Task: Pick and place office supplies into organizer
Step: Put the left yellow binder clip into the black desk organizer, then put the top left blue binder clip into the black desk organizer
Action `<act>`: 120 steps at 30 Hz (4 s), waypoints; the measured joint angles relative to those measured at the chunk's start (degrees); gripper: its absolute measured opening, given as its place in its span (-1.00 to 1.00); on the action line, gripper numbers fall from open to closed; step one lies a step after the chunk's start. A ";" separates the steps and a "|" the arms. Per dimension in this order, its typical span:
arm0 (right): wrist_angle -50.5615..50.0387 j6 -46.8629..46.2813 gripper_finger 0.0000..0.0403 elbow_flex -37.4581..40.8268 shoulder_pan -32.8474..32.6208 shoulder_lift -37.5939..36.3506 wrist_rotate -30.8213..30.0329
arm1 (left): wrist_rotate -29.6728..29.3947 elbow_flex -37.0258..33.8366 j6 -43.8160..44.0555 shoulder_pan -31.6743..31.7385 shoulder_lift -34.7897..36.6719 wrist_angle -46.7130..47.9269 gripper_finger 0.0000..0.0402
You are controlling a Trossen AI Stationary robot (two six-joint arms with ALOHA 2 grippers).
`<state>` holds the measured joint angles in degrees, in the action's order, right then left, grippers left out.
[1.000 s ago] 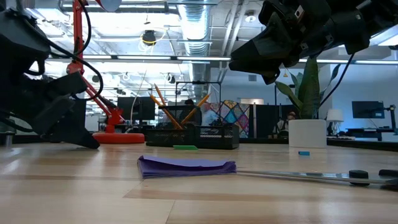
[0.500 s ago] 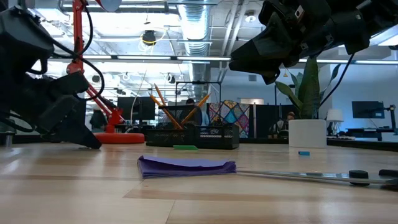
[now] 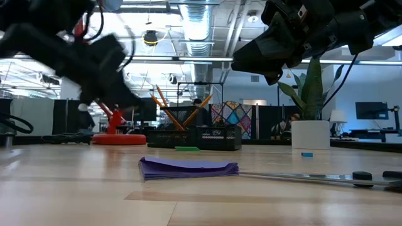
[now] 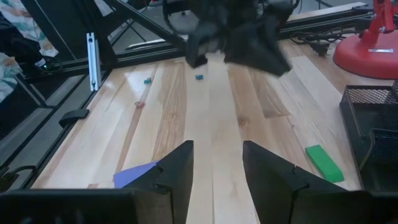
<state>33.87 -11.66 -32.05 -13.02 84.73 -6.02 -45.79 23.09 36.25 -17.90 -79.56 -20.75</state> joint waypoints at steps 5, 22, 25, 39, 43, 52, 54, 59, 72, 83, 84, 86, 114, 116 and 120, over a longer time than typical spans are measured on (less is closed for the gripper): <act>-0.01 -0.02 -0.33 0.00 0.00 0.00 0.00 | 10.96 6.32 -11.34 10.49 1.71 0.97 -0.82; -0.23 -2.01 -0.33 0.00 -0.07 0.00 0.02 | 27.42 10.01 -30.54 28.43 -12.13 -0.32 -0.82; -0.24 -1.99 -0.33 0.00 -0.07 0.00 0.02 | 27.53 10.03 -32.53 29.06 -14.85 -4.62 -0.82; -0.23 -1.90 -0.33 0.00 -0.07 0.00 0.01 | 31.01 13.56 -29.58 30.02 -16.34 -0.70 -0.35; -0.24 -1.90 -0.33 0.00 -0.07 0.00 0.02 | 30.63 13.99 -29.55 30.02 -16.34 -0.79 -0.20; -0.48 -1.92 -0.33 0.00 -0.07 0.00 0.02 | 35.27 13.97 -28.85 28.68 -10.07 3.23 -0.16; -0.46 -1.92 -0.33 0.00 -0.07 0.00 0.02 | 35.77 13.97 -28.48 28.01 -6.61 6.64 -0.16; -0.65 -1.92 -0.33 0.00 -0.07 0.00 0.02 | 37.80 13.99 -22.95 25.85 2.91 20.92 -0.16; -0.90 -1.99 -0.33 0.00 -0.07 0.00 0.02 | 39.30 13.94 2.79 7.26 14.13 50.74 -0.16; -0.92 -1.99 -0.33 0.00 -0.07 0.00 0.02 | 35.48 13.92 29.94 -12.97 13.84 65.17 -0.16; -0.92 -1.99 -0.33 0.00 -0.07 0.00 0.02 | 35.47 13.92 32.82 -14.21 13.82 66.41 -0.16; -0.92 -1.98 -0.33 0.00 -0.07 0.00 0.02 | 35.00 13.92 37.49 -16.18 13.82 68.22 -0.16; -0.92 -3.37 -0.33 0.00 -1.09 0.00 -0.01 | 37.42 7.02 27.39 -21.76 13.20 61.48 -0.06; -0.92 -3.37 -0.33 0.00 -1.09 0.00 -0.01 | 38.63 7.02 26.99 -21.80 12.10 60.91 0.00; -0.92 -3.37 -0.33 0.00 -1.09 0.00 -0.02 | 39.31 7.02 25.57 -21.80 8.51 59.44 0.11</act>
<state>32.95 -15.03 -32.05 -14.11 84.73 -6.04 -6.48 30.11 61.82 -39.70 -71.04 38.69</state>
